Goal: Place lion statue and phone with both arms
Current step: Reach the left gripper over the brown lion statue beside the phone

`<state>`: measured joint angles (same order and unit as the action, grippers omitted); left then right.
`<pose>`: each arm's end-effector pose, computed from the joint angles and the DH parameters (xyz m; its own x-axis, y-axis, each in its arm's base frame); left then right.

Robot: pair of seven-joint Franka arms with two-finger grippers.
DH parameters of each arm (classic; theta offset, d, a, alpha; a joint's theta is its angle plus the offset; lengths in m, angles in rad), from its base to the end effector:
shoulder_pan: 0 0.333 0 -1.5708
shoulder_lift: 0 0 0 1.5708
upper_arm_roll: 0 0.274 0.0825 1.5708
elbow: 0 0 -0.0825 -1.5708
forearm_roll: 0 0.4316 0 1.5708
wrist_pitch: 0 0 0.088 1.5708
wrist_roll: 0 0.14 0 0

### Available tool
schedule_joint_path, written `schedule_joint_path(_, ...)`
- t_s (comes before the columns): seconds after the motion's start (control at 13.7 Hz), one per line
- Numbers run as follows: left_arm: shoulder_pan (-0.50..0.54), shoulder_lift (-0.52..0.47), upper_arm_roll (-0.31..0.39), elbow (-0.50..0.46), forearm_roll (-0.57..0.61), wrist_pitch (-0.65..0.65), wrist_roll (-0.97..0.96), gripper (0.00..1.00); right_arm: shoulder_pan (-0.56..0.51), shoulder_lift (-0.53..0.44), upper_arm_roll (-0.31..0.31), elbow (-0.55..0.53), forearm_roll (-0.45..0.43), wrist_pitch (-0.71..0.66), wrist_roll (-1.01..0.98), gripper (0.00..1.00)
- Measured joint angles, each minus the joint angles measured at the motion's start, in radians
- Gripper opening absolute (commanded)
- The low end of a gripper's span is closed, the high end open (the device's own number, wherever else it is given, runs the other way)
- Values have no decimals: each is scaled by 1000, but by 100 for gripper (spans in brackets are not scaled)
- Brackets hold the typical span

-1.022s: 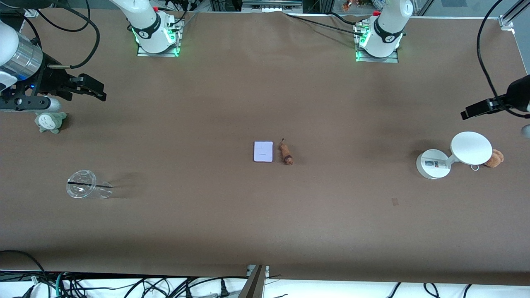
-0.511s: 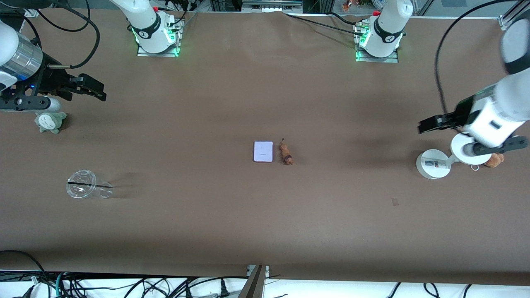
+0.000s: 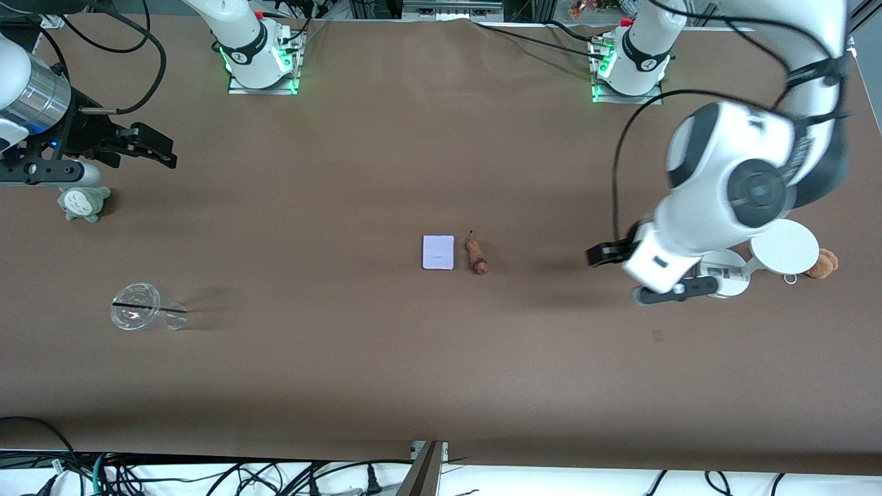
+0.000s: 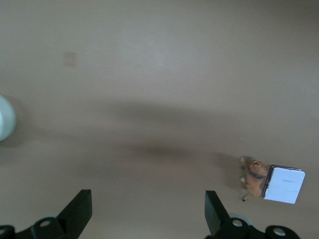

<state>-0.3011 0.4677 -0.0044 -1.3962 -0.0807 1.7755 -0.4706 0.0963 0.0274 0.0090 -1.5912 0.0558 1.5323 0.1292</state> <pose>0.6740 -0.2222 0.3478 0.9766 0.1814 -0.1152 0.1860 -0.9821 0.0302 0.5965 0.0710 0.5196 0.9955 -0.0220 -0.0926 -0.0262 -0.9987 -0.0444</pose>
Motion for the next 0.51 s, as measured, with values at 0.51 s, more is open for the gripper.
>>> schedule_joint_path(0.51, -156, 131, 0, 5, 0, 166, -221, 100, 0, 0, 0, 0, 0, 0, 0, 100)
